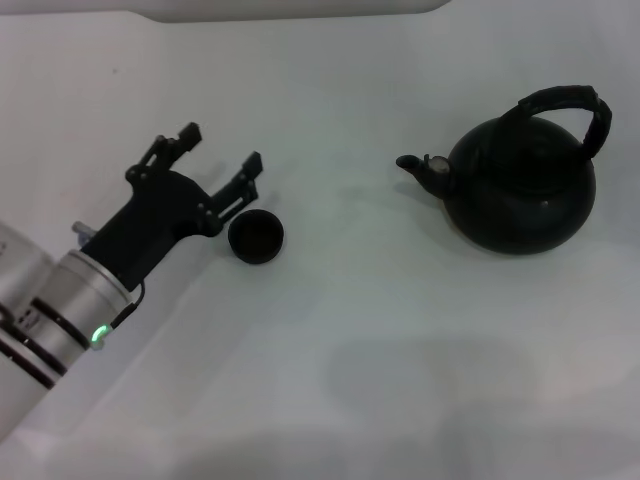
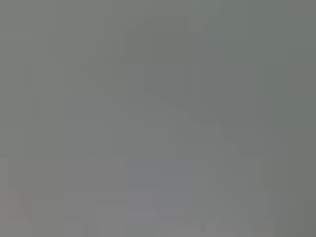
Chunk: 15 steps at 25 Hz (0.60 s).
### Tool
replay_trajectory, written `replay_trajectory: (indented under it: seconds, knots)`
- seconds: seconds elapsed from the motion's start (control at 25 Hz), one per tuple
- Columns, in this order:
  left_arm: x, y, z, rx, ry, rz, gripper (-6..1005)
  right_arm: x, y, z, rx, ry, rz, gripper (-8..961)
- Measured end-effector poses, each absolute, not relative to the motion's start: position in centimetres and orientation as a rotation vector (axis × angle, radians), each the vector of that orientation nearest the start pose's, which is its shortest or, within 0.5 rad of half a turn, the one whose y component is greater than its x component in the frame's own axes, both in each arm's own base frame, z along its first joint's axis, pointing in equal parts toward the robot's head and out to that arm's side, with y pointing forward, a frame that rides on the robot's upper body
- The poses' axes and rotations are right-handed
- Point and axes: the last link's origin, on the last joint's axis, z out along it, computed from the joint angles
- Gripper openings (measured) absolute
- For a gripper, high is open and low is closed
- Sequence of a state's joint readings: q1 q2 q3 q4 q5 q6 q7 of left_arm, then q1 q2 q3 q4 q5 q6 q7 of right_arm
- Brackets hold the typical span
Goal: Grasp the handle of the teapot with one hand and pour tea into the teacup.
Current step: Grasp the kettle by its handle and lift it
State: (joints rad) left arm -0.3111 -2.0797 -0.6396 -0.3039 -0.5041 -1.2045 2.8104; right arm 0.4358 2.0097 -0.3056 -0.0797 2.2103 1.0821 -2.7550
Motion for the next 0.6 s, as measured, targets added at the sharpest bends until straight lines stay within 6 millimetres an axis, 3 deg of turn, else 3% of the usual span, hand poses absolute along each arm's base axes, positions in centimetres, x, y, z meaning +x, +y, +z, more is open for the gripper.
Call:
replay_trajectory:
  seconds: [0.36, 0.6]
  knots:
    - [-30.7, 26.9, -6.1, -1.791, -0.708, -0.958, 861, 40.1, 32.2, 7.2, -1.245, 0.800, 0.769, 738]
    - [-32.3, 26.7, -4.5, -1.666, -0.749, -0.964, 860, 39.5, 32.5, 7.3, -1.356, 0.772, 0.769, 738]
